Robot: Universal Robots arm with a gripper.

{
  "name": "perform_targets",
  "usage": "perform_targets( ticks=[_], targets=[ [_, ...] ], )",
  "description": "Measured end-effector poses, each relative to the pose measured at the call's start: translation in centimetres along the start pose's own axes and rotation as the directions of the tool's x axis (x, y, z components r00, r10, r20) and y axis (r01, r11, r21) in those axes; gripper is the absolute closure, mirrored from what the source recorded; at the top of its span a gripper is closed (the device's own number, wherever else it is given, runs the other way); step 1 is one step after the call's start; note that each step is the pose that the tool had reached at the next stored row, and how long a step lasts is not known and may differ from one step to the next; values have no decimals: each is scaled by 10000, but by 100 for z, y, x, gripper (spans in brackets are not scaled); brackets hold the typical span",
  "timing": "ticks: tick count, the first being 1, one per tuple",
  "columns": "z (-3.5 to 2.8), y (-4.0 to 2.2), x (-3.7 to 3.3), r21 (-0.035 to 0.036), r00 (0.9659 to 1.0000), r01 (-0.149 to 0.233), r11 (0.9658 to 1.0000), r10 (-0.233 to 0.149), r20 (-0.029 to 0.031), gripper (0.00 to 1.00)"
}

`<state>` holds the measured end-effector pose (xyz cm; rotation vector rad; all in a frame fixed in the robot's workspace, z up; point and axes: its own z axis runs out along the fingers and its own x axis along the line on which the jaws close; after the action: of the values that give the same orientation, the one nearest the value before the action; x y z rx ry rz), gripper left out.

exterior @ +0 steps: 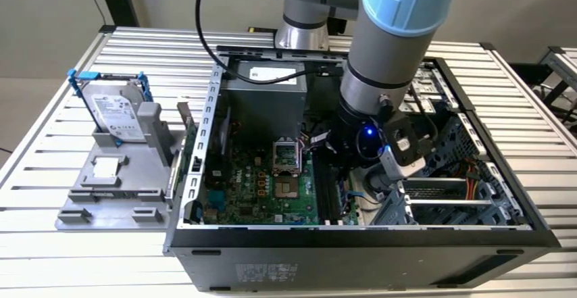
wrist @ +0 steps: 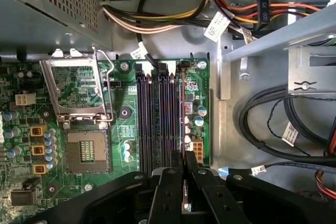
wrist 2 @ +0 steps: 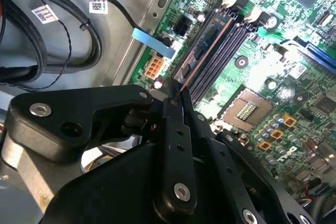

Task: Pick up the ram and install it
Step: 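Insert the ram into the slot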

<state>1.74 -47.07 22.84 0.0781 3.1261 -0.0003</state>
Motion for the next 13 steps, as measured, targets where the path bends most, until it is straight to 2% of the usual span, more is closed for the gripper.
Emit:
perform_targets(
  ticks=[4,13],
  targets=[
    [5,-3,26,0,10000,0,10000,0,1,100],
    [30,-5,27,18,9999,117,9999,-117,1,100]
  ],
)
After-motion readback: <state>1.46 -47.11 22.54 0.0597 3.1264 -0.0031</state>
